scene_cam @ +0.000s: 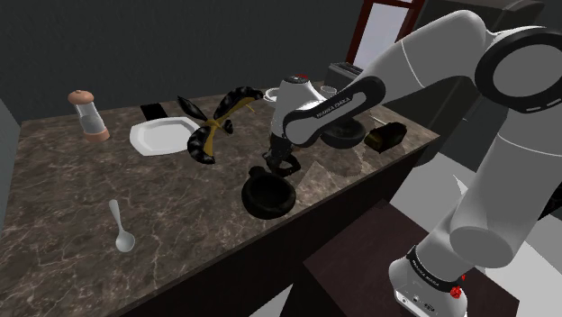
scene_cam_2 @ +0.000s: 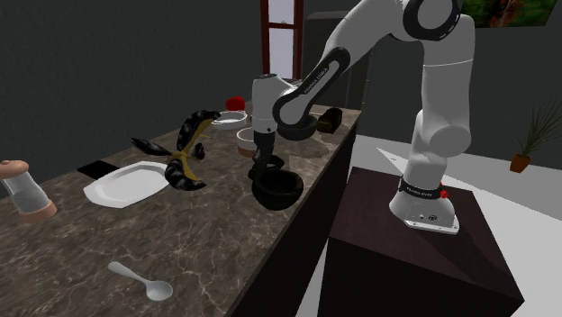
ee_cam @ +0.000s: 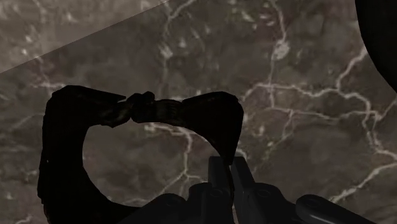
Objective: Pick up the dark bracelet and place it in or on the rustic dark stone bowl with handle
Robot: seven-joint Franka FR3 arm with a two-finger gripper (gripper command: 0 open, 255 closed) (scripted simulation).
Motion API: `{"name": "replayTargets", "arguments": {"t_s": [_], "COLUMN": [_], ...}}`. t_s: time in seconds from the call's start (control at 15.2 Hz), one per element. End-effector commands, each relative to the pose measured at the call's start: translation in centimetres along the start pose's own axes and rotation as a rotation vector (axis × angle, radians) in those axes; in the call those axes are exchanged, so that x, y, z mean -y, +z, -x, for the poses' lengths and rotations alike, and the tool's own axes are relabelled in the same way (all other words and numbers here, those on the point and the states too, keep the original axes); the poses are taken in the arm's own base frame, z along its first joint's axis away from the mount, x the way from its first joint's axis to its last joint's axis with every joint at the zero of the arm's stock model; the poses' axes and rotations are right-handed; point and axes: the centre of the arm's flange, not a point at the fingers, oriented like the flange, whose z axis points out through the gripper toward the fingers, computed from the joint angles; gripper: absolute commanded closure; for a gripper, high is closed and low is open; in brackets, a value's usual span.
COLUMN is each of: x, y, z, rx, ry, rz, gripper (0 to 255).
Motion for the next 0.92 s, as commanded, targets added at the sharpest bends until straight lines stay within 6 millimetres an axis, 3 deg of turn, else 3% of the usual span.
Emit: {"name": "replayTargets", "arguments": {"t_s": [0.0, 0.86], "x": [0.0, 0.0], "y": [0.0, -6.8], "z": [0.0, -0.5], "rx": [0.001, 0.001], "ry": [0.0, 0.0], "rz": [0.0, 0.0], "gripper": [255, 255]}}
